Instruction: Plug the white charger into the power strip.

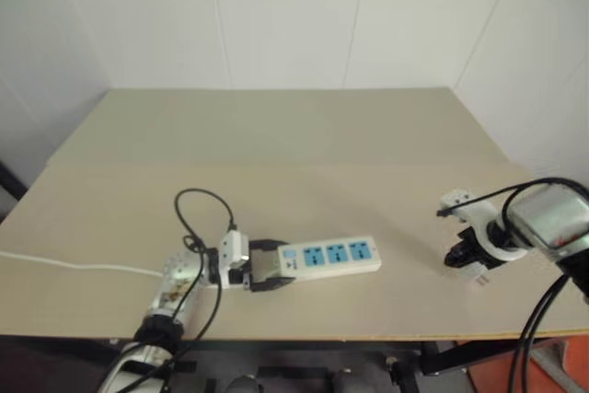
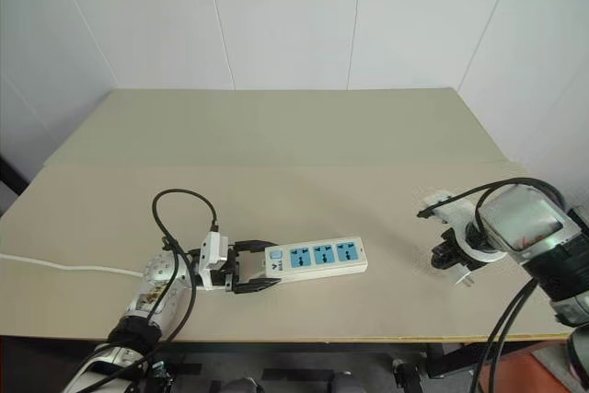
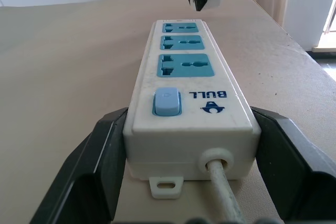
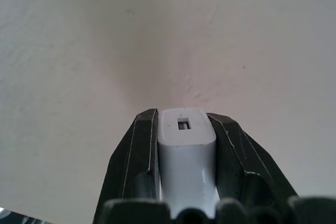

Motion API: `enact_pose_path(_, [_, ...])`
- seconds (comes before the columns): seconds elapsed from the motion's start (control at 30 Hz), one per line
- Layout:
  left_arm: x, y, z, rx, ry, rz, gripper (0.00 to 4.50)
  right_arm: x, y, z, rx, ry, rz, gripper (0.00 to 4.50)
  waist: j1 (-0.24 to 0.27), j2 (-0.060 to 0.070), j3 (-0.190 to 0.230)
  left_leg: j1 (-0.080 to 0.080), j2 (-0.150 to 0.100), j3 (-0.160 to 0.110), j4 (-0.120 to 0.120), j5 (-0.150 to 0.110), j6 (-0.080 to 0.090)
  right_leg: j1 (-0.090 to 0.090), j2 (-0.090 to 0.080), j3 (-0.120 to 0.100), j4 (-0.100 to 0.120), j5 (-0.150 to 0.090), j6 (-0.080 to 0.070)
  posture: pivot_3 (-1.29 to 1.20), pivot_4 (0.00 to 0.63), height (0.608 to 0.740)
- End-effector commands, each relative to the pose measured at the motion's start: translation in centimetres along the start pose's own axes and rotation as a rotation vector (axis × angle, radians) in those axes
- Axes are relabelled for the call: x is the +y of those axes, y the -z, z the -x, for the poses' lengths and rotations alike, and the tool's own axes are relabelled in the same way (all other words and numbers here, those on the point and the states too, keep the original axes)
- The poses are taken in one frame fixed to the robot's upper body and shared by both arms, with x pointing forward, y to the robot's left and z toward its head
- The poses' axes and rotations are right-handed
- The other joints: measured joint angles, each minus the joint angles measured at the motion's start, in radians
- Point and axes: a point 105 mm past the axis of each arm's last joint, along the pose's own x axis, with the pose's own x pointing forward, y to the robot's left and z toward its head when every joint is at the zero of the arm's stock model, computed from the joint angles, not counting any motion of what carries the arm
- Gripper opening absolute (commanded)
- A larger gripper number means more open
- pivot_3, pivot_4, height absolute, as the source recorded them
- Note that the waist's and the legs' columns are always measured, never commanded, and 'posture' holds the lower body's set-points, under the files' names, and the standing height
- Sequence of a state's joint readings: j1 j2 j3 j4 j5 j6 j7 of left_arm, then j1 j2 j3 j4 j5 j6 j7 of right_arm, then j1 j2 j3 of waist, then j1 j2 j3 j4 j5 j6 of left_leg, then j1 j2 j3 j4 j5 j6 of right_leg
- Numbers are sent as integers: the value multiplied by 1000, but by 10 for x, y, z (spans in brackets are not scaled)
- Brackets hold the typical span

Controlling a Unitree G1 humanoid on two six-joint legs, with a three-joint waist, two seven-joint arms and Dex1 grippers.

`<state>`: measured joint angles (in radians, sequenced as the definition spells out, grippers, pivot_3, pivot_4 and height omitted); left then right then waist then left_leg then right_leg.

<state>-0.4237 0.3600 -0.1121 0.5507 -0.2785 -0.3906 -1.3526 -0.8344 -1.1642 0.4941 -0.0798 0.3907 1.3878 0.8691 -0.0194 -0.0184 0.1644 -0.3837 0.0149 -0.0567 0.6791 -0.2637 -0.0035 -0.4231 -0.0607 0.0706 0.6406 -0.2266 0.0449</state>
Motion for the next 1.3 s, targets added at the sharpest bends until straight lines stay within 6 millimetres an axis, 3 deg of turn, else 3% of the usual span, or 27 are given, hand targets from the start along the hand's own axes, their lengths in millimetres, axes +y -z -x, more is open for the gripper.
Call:
enact_pose_path(0.03, [-2, 3, 3, 45, 49, 0, 3232, 12, -61, 48, -372, -67, 179, 1141, -5, 0, 0, 0, 0, 0, 0, 0, 0, 0, 0, 0, 0, 0, 0, 0, 150, 740])
enact_pose_path(0.13, [2, 2, 5, 59, 69, -4, 3232, 32, -95, 70, -736, -268, 227, 1141, -6, -1, 0, 1, 1, -1, -1, 0, 0, 1, 1, 0, 0, 0, 0, 0, 150, 740])
enact_pose_path(0.23, [8, 0, 6, 70, 85, -17, 3232, 51, -111, 79, -1095, -414, 281, 1141, -2, -4, -1, 0, 1, -2, -1, 0, 0, 2, 1, -1, -1, 0, 0, 0, 150, 740])
enact_pose_path(0.33, [13, -4, 5, 62, 90, -22, 3232, 66, -115, 72, -1235, -554, 255, 1141, 0, -4, -1, -1, 0, -1, 0, 0, 0, 1, 0, -1, 0, 0, 0, 0, 150, 740])
enact_pose_path(0.5, [10, -3, 4, 72, 131, -20, 3232, 108, -118, 49, -1380, -835, 267, 1141, -1, -4, 0, 0, 0, -2, 0, 0, 0, 1, 1, -1, 1, 0, 0, 0, 150, 740])
enact_pose_path(0.7, [12, -5, 4, 66, 118, -12, 3232, 135, -127, 17, -1457, -1002, 209, 1141, -5, -3, 0, 1, 0, -2, 0, 0, 0, 1, 1, -1, 2, 0, 0, 0, 150, 740])
enact_pose_path(0.87, [10, -2, 8, 76, 113, -2, 3232, 154, -129, -10, -1495, -1013, 191, 1141, -14, -3, 0, 1, 0, -2, 0, 0, 0, 1, 1, -1, 2, 0, 0, 0, 150, 740])
enact_pose_path(1.3, [14, -4, 14, 89, 112, -5, 3232, 147, -108, -43, -1412, -978, 185, 1141, -24, -3, 0, 3, 0, -2, -1, 0, -1, 1, 1, -1, 4, 0, -1, 0, 150, 740])
